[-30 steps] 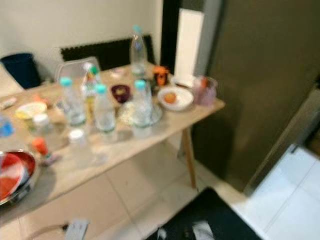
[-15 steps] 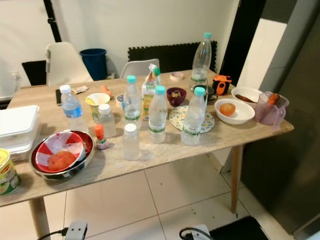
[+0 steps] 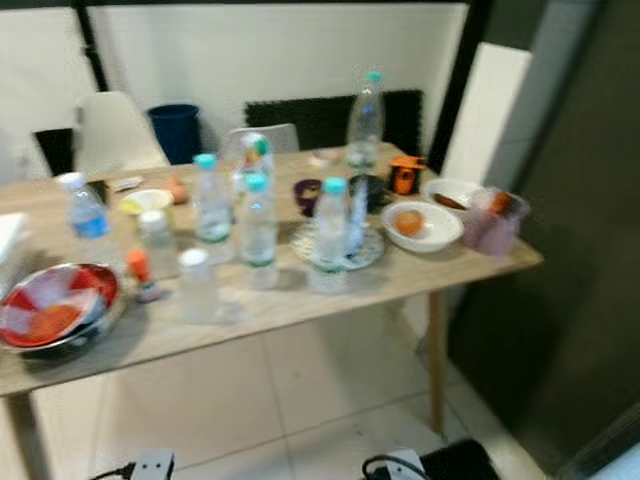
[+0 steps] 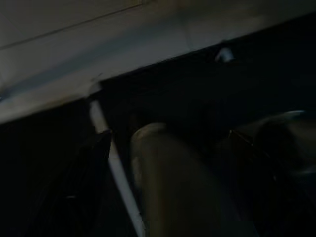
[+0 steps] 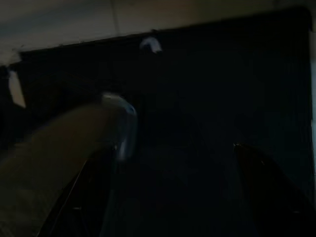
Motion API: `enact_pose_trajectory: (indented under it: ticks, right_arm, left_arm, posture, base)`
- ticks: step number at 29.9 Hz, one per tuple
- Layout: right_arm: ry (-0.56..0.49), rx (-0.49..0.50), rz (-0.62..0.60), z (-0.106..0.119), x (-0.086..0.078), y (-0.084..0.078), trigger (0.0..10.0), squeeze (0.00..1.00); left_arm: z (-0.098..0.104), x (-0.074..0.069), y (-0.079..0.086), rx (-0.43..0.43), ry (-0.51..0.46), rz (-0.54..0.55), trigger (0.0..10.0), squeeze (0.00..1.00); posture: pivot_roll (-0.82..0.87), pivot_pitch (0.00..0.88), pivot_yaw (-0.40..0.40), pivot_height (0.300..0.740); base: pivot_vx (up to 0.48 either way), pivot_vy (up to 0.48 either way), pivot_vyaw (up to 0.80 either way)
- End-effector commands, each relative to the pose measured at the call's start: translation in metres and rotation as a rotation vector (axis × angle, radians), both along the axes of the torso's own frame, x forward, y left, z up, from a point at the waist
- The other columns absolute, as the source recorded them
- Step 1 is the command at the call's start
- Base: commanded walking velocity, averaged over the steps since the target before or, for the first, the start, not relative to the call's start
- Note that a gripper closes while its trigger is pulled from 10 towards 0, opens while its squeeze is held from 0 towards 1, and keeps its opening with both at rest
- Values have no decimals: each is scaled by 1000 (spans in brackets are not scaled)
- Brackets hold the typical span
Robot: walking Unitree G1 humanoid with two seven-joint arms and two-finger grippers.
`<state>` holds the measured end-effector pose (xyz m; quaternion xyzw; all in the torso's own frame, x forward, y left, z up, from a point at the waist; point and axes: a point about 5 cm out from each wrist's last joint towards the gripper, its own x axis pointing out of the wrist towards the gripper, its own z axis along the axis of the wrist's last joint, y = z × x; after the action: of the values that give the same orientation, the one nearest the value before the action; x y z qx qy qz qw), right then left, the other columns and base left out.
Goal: Restocking fridge
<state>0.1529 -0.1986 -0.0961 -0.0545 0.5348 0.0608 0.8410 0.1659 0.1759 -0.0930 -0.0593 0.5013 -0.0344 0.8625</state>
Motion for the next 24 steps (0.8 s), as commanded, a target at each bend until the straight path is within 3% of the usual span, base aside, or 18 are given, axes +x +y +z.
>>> enact_pose_trajectory:
  ticks: [1,24]
  right_arm:
    - [-15,17,11,2,6,6,10000,0]
    - [-25,4,-11,2,6,3,10000,0]
  left_arm:
    - [-2,-5,2,6,15,5,10000,0]
    - [-2,-4,2,3,13,10,10000,0]
  posture:
    - [5,0,-26,740]
    - [4,0,-26,740]
  base:
    - [0,0,769]
    - [0,0,768]
